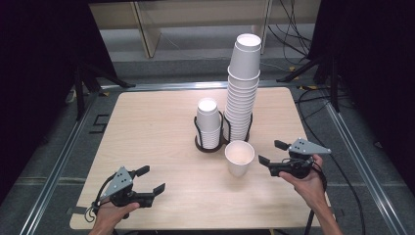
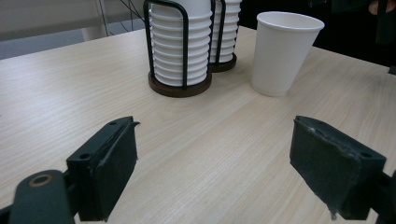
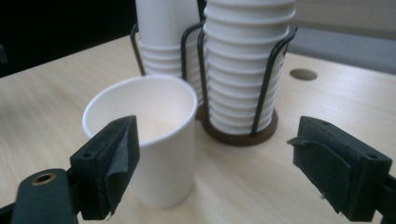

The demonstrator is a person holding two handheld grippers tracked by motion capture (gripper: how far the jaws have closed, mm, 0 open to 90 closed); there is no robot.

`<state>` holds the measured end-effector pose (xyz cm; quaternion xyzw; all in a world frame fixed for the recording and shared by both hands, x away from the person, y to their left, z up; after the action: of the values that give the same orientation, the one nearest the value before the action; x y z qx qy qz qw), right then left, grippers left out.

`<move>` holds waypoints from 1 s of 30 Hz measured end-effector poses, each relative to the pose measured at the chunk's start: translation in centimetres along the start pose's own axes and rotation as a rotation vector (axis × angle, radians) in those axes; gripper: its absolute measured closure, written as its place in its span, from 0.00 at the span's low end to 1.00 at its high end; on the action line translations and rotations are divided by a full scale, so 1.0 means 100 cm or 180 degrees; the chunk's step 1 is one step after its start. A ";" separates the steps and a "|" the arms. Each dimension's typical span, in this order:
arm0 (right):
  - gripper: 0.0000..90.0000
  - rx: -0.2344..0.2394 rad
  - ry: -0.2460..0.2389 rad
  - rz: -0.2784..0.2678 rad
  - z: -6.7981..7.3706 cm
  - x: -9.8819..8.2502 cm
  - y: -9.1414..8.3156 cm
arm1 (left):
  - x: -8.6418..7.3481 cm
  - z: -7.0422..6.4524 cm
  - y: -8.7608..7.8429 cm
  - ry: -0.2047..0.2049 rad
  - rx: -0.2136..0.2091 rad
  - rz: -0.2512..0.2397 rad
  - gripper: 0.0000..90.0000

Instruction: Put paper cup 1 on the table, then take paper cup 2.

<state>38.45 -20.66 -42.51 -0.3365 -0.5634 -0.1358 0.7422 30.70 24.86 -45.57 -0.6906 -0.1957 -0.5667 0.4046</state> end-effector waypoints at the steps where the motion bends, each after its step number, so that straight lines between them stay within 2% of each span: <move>1: 0.17 -0.0028 0.0001 0.0007 -0.001 0.003 -0.001 | 0.000 0.000 0.002 -0.0024 -0.0030 -0.0059 0.16; 2: 0.17 -0.0018 -0.0105 0.0000 -0.004 0.007 -0.001 | -0.001 0.000 0.002 -0.0027 -0.0035 -0.0060 0.16; 3: 0.17 -0.0007 -0.0031 0.0017 -0.003 0.010 -0.001 | -0.001 0.000 0.002 -0.0025 -0.0035 -0.0056 0.16; 5: 0.17 -0.0042 -0.0105 0.0012 -0.006 0.018 0.000 | 0.000 0.000 0.002 -0.0022 -0.0039 -0.0059 0.16; 6: 0.17 -0.0007 -0.0069 -0.0021 -0.007 0.021 0.001 | 0.000 0.000 0.002 -0.0018 -0.0039 -0.0059 0.16; 8: 0.17 -0.0058 -0.0055 0.0004 -0.009 0.029 0.002 | 0.000 0.000 0.002 -0.0027 -0.0038 -0.0056 0.16; 10: 0.17 -0.0035 0.0014 -0.0034 -0.010 0.038 0.004 | -0.001 0.000 0.001 -0.0023 -0.0016 -0.0011 0.16; 11: 0.17 -0.0034 -0.0047 -0.0075 -0.013 0.044 0.006 | -0.001 0.000 0.002 -0.0012 -0.0023 -0.0013 0.16; 12: 0.17 -0.0018 0.0013 -0.0058 -0.012 0.048 0.007 | 0.000 0.000 0.002 -0.0017 -0.0042 -0.0045 0.16; 13: 0.17 -0.0008 -0.0056 -0.0091 -0.014 0.053 0.008 | 0.000 0.000 0.002 -0.0013 -0.0043 -0.0049 0.16; 14: 0.17 -0.0071 -0.0099 -0.0131 -0.016 0.057 0.009 | 0.000 0.000 0.002 -0.0014 -0.0043 -0.0051 0.16; 15: 0.17 -0.0009 -0.0015 -0.0144 -0.015 0.060 0.011 | 0.000 0.000 0.002 -0.0013 -0.0042 -0.0047 0.16; 16: 0.17 -0.0010 -0.0011 -0.0128 -0.015 0.065 0.011 | -0.001 0.000 0.002 -0.0015 -0.0043 -0.0044 0.16; 19: 0.17 -0.0025 -0.0037 -0.0184 -0.016 0.077 0.013 | -0.001 0.000 0.001 -0.0002 -0.0007 0.0028 0.16; 21: 0.17 -0.0025 -0.0120 -0.0231 -0.017 0.088 0.015 | -0.001 0.000 0.001 0.0007 -0.0010 0.0033 0.16; 22: 0.17 0.0001 -0.0047 -0.0234 -0.015 0.092 0.016 | 0.000 0.000 0.001 0.0008 -0.0011 0.0034 0.16; 24: 0.17 -0.0050 -0.0117 -0.0275 -0.016 0.105 0.017 | 0.000 -0.001 0.001 -0.0004 -0.0010 0.0035 0.16; 27: 0.17 -0.0025 -0.0049 -0.0296 -0.017 0.121 0.017 | -0.001 -0.001 0.001 -0.0005 -0.0014 0.0036 0.16; 30: 0.17 -0.0058 -0.0090 -0.0349 -0.020 0.137 0.016 | -0.001 -0.001 0.002 -0.0002 -0.0041 0.0000 0.16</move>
<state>45.33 -18.35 -30.62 -0.3137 -0.5902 -0.1766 0.7226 30.78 24.72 -45.68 -0.6934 -0.1922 -0.5676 0.4001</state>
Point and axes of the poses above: each handheld gripper's, and its own axes: y roughly forward along the jaws, x roughly out of its top, z roughly to its left, the point moved 3 cm from there along y, roughly forward along the jaws, and after that the axes turned 6 degrees about x, right-handed, at the moved point
